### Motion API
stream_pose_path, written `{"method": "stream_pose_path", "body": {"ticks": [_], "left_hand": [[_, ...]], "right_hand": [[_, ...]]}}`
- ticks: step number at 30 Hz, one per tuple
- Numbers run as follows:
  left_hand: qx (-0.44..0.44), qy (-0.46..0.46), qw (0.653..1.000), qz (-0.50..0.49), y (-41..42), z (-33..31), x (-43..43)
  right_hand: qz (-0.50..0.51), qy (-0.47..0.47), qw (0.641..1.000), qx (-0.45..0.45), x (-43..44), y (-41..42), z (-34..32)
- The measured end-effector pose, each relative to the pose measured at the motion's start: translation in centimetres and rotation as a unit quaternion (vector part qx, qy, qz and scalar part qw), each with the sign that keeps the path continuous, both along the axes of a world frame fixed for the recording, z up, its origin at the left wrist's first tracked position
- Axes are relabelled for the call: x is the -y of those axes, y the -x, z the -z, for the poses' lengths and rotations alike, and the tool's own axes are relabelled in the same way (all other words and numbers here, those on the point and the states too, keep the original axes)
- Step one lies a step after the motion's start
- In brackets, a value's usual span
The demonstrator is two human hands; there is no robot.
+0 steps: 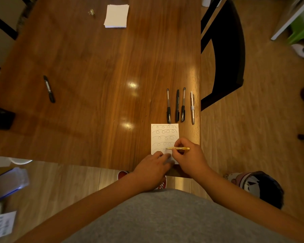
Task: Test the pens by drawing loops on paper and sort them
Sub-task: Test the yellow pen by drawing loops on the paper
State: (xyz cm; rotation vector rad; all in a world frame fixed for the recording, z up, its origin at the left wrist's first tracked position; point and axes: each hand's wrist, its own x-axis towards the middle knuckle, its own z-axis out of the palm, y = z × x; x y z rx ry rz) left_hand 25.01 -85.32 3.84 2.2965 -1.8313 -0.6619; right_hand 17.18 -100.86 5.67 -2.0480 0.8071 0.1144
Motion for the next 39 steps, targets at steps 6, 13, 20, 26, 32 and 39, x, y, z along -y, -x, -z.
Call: {"method": "stream_pose_path", "body": {"ticks": [6,13,20,26,32,39], "left_hand": [[0.018,-0.010,1.000,0.002,0.4,0.1,0.1],[0.015,-0.008,1.000,0.019,0.7,0.3,0.3],[0.003,-0.007,1.000,0.014,0.5,0.2,0.5],[0.002,-0.008,1.000,0.011,0.7,-0.1,0.6],[0.013,-0.010,1.000,0.012,0.9,-0.3,0.7],[0.023,-0.022,0.999,0.006,1.1,-0.6,0.8]], "right_hand": [[0.012,0.010,1.000,-0.002,0.7,0.5,-0.2],[0.013,0.008,1.000,-0.005,1.3,1.4,-0.5],[-0.001,0.002,1.000,-0.012,0.9,1.4,-0.5],[0.007,0.007,1.000,-0.008,0.8,0.9,-0.4],[0.030,0.008,0.999,0.006,1.6,1.7,-0.5],[0.046,0.022,0.999,-0.007,1.5,2.6,-0.3]]}}
